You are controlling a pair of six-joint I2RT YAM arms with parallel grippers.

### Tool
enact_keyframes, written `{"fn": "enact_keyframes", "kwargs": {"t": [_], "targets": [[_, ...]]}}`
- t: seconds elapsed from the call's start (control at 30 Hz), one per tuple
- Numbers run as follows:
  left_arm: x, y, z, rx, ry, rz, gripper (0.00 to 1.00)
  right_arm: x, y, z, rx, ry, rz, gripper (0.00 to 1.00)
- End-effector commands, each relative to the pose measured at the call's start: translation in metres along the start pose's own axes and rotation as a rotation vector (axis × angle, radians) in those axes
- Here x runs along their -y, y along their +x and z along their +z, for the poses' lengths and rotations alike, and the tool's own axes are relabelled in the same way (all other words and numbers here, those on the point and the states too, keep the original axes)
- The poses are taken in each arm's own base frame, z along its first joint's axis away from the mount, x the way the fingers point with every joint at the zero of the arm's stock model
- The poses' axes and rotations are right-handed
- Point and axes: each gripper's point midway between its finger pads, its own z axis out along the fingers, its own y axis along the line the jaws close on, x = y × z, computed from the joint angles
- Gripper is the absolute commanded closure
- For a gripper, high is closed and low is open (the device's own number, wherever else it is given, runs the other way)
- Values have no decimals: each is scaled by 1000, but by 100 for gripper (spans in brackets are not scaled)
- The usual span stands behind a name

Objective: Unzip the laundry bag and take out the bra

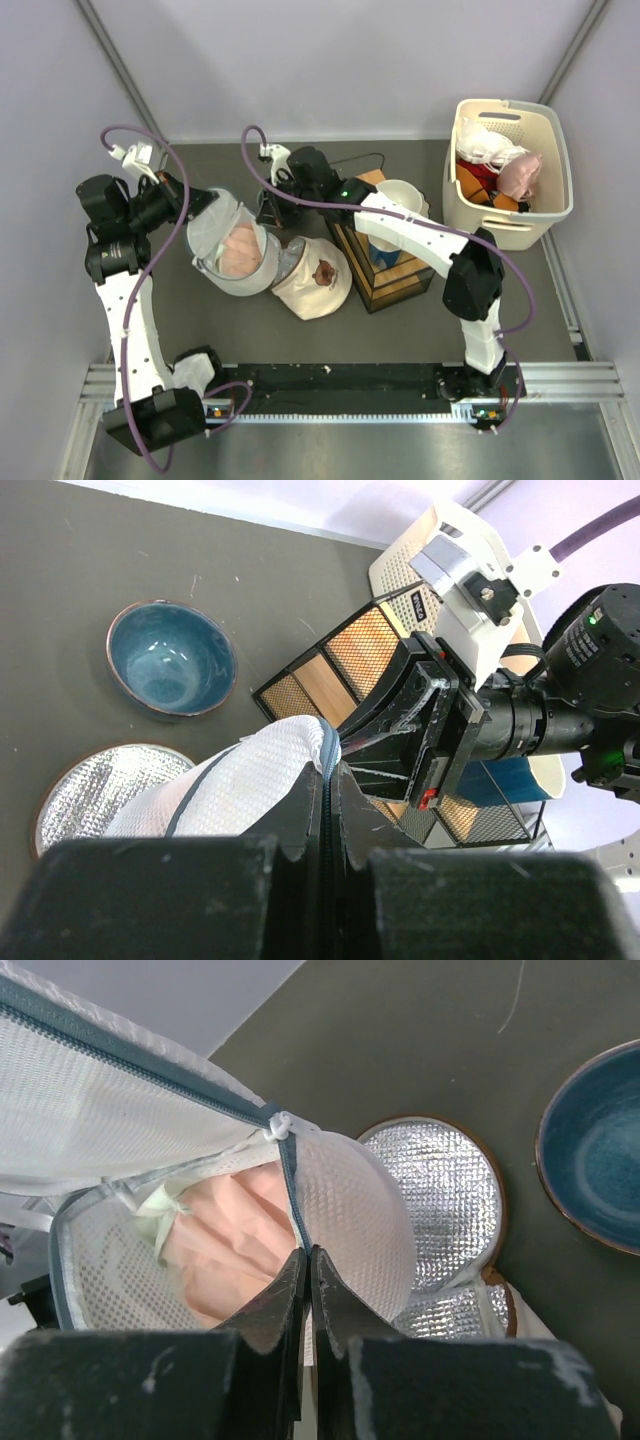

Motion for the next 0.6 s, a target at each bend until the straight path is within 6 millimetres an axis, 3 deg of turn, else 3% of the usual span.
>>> {"fn": "enact_keyframes", "kwargs": {"t": [0.0,0.17,0.2,0.23,0.4,0.57], "targets": [[5,-14,-5,43,-24,35,100,3,-23,-10,68,45,-29,100],[1,-16,-6,66,-44,21,100,-2,-26,-15,73,30,-45,100],[4,-15,-7,70,-29,12,100,-5,-30,-20,76,25,-46,86],[5,-14,-7,73,-26,10,100,-9,-34,-24,84,20,-45,45],[-4,-7,-9,109,-75,-21,100,-31,-60,-48,147,-23,-45,40],[-25,5,-10,138,-164,-81,100,-52,-63,-48,144,-86,-25,41]]}}
